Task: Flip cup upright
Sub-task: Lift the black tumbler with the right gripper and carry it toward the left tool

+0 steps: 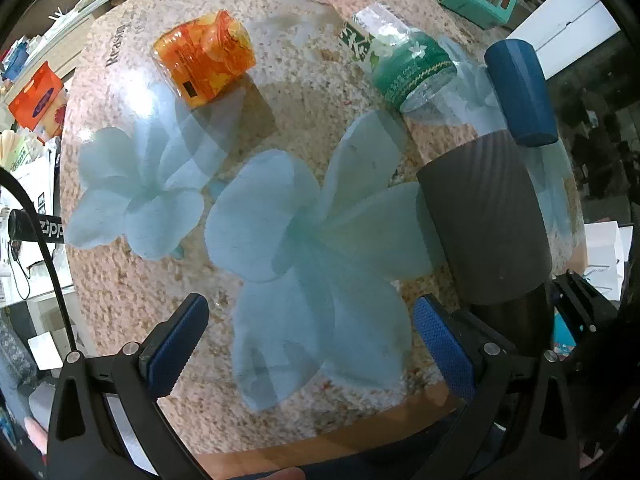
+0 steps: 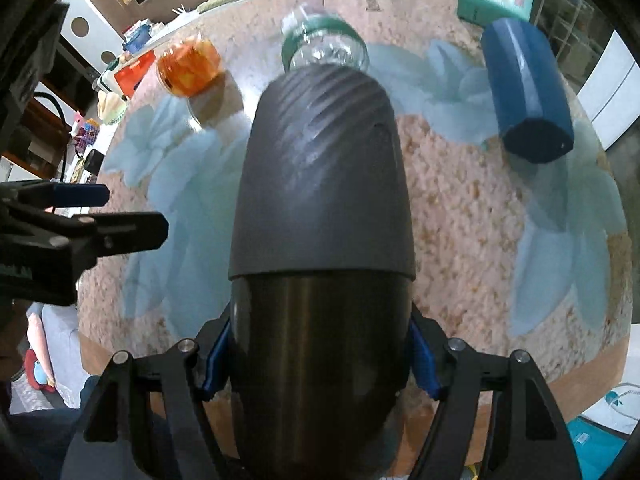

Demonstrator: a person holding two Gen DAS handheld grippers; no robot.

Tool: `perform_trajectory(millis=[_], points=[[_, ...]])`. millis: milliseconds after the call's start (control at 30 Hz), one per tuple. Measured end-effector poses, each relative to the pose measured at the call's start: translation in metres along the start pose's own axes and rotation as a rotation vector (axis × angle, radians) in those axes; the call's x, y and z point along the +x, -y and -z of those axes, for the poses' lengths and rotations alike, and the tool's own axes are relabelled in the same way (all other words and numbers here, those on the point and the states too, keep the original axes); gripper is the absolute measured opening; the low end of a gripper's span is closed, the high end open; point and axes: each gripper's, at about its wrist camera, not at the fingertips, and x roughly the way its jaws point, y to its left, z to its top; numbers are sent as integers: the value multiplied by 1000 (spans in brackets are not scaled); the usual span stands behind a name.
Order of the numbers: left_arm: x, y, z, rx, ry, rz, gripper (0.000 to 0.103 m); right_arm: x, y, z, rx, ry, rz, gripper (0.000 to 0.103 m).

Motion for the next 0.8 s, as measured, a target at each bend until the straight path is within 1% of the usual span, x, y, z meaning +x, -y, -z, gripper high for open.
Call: perform_trajectory(millis=[100,333,400,467,533,567,600,800], points=[[1,-1,0,0,-9,0,103,6,1,2,11,-31,-3,70],[7,-3,2,-9,-17,12,103,6,4,-2,29,-29,-6,71],[7,-2,3,-10,-18,16,103,4,7,-6,42,-28,-4,75],[6,-2,4,-12,-15,19,103,4,7,-7,42,-28,-3,92],[3,-3,4,-16,-7,23,103,3,7,-9,32,-34,14,96],[0,-5,6,-17,-4,25,103,1,6,-9,28,-34,19,101],[-2,-5,7,-18,1,29,103,3,5,-7,26,-34,19,103],[-16,-7,11,-13,22,38,103,-9,9,-6,21,-19,26,103]])
